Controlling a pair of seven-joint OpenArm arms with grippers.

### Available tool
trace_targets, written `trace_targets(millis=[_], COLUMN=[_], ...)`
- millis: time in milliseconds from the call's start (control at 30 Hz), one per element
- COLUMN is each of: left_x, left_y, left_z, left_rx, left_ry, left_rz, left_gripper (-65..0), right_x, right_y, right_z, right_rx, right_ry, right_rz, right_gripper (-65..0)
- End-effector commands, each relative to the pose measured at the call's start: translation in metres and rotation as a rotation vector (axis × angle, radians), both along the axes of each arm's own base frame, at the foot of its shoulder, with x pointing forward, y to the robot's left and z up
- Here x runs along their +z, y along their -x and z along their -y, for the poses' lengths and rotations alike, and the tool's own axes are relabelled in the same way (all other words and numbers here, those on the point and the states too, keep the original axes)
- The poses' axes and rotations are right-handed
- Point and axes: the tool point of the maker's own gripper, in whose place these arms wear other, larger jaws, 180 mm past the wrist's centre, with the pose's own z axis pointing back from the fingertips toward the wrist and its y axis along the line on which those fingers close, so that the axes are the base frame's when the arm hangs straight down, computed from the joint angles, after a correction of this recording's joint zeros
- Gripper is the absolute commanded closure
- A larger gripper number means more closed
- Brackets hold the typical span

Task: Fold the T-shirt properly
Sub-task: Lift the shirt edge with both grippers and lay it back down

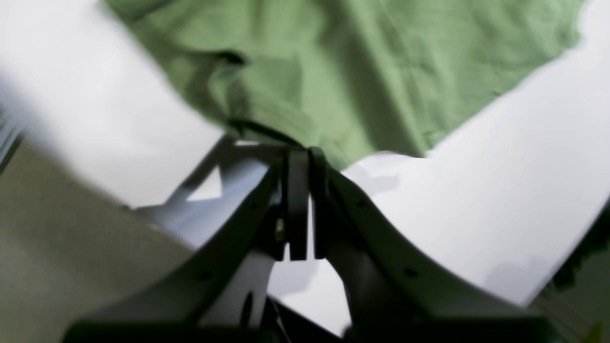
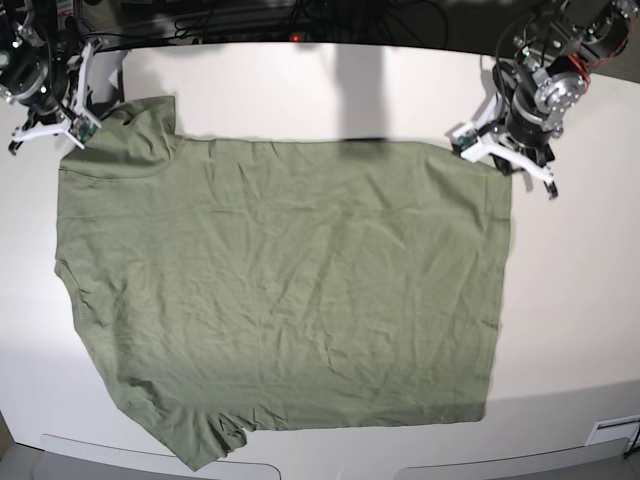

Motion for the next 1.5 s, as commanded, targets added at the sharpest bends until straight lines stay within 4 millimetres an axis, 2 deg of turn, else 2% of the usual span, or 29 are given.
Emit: trace_targets(millis=[0, 233, 433, 633, 800, 1000, 1167, 1300, 1467], left_x=[0.015, 0.029, 0.052, 0.07, 0.072, 0.073, 0.074, 0.071, 0.054], left_y=[-0.015, -0.039, -0.069, -0.092, -0.094, -0.095, -0.096, -0.096, -0.1], left_z=[-0.002, 0.001, 0.01, 0.021, 0.021, 0.024, 0.029, 0.029, 0.012], left_rx=[-0.004, 0.016, 0.018, 0.032, 0.032, 0.035, 0.044, 0.051, 0.126], left_ry=[-0.006, 0.043, 0.118, 0.228, 0.228, 0.241, 0.259, 0.261, 0.248], left_rz=[0.057, 0.096, 0.153, 0.175, 0.181, 0.189, 0.199, 0.193, 0.209], left_gripper=[0.0, 0.0, 0.0, 0.0, 0.0, 0.0, 0.0, 0.0, 0.0], right_x=[0.012, 0.031, 0.048, 0.058, 0.054, 0.038, 0.029, 0.016, 0.0], right_y=[-0.015, -0.05, -0.076, -0.099, -0.107, -0.115, -0.121, -0.123, -0.134], right_z=[0.0, 0.001, 0.002, 0.016, 0.033, 0.051, 0.066, 0.063, 0.037], right_rx=[0.011, -0.013, -0.013, -0.051, -0.093, -0.154, -0.197, -0.194, -0.137], right_ry=[0.005, -0.002, -0.003, 0.005, -0.003, -0.095, -0.098, -0.106, -0.11], right_rz=[0.052, 0.139, 0.217, 0.271, 0.28, 0.246, 0.217, 0.181, 0.149], right_gripper=[0.0, 0.0, 0.0, 0.0, 0.0, 0.0, 0.0, 0.0, 0.0])
